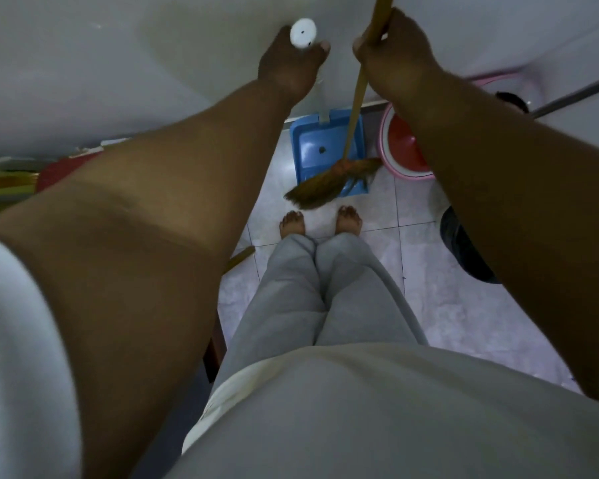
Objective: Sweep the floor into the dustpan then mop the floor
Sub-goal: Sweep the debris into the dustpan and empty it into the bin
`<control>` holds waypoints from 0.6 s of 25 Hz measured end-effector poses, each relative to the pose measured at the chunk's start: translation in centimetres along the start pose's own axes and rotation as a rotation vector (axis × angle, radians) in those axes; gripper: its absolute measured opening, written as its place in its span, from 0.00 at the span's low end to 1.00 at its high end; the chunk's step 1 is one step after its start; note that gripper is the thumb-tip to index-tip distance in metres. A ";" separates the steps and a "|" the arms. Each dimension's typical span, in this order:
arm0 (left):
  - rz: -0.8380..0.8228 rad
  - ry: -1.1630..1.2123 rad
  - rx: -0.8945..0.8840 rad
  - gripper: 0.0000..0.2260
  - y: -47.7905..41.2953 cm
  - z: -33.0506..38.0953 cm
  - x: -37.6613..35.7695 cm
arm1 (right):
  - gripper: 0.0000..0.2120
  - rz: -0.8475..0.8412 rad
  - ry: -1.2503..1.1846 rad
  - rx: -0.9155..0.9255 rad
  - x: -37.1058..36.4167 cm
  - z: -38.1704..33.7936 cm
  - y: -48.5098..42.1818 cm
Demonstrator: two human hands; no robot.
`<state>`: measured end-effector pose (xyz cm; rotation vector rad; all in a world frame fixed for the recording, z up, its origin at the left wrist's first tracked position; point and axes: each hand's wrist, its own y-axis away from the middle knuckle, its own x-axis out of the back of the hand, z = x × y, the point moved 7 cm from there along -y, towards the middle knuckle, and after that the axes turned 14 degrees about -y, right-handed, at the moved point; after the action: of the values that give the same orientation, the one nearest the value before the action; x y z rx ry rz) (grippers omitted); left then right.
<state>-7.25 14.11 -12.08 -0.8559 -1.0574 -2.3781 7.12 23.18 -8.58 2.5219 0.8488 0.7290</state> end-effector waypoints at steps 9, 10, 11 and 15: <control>0.057 0.051 -0.135 0.14 5.6 0.7 0.3 | 0.11 -0.013 0.023 0.009 2.0 1.2 5.5; 0.057 0.050 -0.154 0.15 6.4 1.3 0.7 | 0.09 -0.002 0.008 0.012 2.7 1.0 6.4; 0.054 0.052 -0.163 0.15 7.1 1.7 1.2 | 0.09 0.007 -0.020 0.005 3.2 0.8 7.3; 0.013 0.039 -0.186 0.16 9.9 3.4 2.9 | 0.09 0.035 -0.098 -0.001 5.8 0.2 11.2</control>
<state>-2.48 10.09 -3.15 -0.8719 -0.8224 -2.5003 16.16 18.50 -1.10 2.5551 0.7723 0.6108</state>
